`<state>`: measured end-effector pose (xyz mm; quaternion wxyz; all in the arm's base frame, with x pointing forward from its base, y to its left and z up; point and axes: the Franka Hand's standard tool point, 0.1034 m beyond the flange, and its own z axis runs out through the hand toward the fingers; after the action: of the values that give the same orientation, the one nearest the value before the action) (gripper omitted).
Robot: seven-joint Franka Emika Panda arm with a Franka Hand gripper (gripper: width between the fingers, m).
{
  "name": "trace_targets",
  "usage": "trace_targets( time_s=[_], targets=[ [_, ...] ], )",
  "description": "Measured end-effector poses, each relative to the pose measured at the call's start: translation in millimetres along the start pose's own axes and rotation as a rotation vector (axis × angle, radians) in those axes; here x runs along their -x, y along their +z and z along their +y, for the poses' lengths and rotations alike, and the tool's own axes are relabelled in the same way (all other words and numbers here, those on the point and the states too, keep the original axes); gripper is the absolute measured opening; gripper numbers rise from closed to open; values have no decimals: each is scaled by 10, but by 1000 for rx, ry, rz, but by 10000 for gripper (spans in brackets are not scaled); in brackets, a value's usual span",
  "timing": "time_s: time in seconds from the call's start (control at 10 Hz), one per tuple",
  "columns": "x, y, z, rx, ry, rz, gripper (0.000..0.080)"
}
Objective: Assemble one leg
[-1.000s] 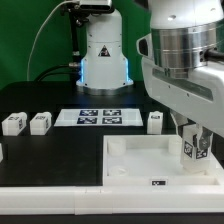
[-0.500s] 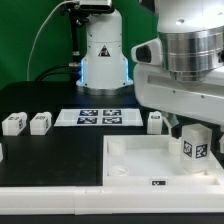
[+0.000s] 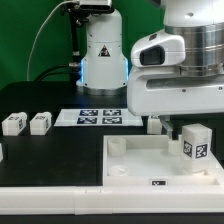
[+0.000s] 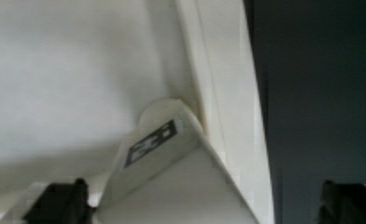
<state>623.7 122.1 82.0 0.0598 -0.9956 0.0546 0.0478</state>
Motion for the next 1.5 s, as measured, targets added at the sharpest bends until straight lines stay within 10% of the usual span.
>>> trace_targets(
  time_s=[0.5, 0.7, 0.9, 1.5],
  targets=[
    [-6, -2, 18, 10, -235, -1, 649],
    [-6, -1, 18, 10, -235, -1, 385],
    [-14, -6, 39, 13, -233, 0, 298],
    [-25, -14, 48, 0, 264, 15, 298]
  ],
)
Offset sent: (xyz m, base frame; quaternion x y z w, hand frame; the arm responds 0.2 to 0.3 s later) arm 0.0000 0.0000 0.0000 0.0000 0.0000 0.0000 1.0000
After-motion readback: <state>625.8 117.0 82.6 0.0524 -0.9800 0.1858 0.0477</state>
